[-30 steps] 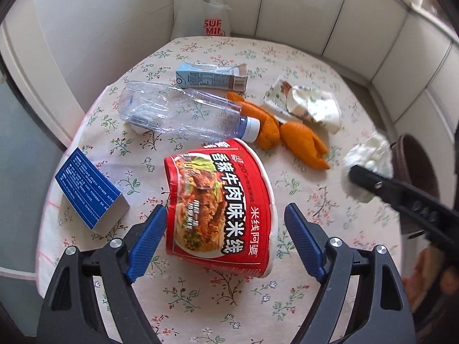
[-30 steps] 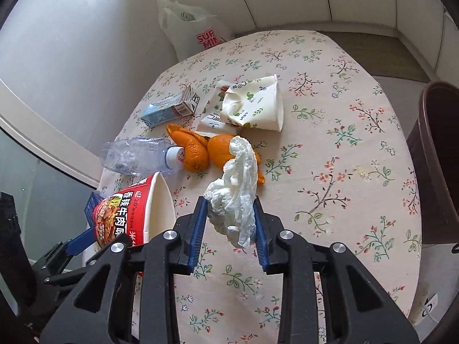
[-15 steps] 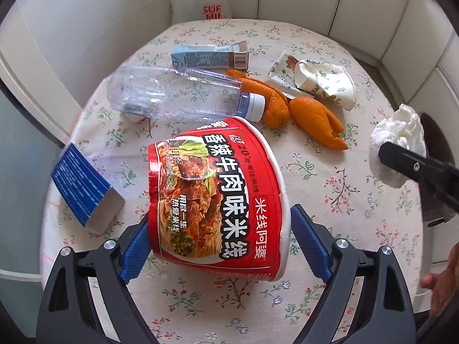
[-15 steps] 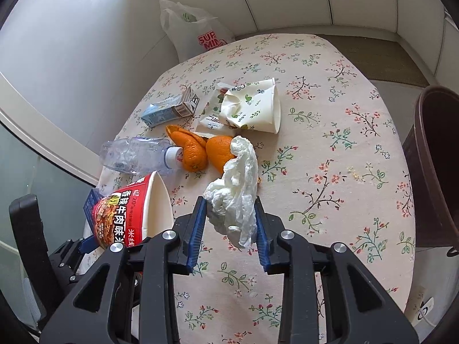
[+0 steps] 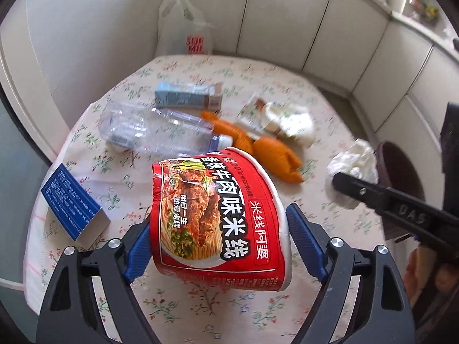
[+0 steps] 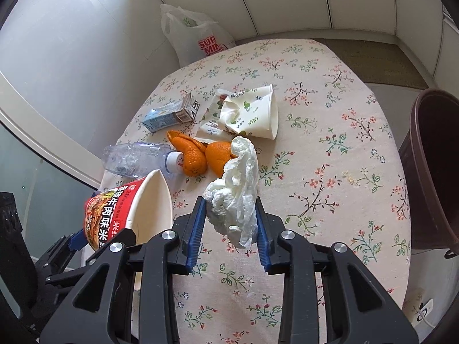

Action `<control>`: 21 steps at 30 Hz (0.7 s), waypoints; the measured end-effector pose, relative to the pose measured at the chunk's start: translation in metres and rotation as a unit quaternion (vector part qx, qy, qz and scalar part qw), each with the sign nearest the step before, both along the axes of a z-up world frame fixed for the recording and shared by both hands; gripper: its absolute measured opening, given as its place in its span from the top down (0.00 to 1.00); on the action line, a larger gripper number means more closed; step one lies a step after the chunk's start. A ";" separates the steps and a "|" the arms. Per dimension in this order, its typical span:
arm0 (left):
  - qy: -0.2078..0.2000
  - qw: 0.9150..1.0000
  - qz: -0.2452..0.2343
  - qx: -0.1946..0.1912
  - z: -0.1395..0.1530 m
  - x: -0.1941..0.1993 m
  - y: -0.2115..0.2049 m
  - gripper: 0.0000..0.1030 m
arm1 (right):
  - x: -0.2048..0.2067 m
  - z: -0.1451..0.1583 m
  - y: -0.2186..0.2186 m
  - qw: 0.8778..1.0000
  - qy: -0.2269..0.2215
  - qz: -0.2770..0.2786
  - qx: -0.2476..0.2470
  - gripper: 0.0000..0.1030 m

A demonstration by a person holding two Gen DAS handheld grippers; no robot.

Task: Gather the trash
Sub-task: 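Carry the tissue to the bin and release it with the right tool while the left lifts the cup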

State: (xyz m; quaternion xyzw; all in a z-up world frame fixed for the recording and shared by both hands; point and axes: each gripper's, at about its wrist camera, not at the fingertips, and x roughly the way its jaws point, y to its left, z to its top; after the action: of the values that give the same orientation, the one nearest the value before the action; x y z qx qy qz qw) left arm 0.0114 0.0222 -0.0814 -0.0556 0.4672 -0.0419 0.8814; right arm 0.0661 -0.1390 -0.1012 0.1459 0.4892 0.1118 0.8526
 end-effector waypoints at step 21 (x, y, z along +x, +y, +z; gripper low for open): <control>-0.012 0.996 -0.050 -0.070 0.028 0.000 -0.039 0.20 | -0.040 0.079 -0.172 0.973 -0.112 -0.198 -0.042 0.64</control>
State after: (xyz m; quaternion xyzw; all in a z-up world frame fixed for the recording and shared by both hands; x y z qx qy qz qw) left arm 0.0111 -0.0171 -0.0530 -0.0938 0.4549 -0.1193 0.8775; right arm 0.0262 -0.3111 -0.0224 0.1909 0.3560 -0.0641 0.9125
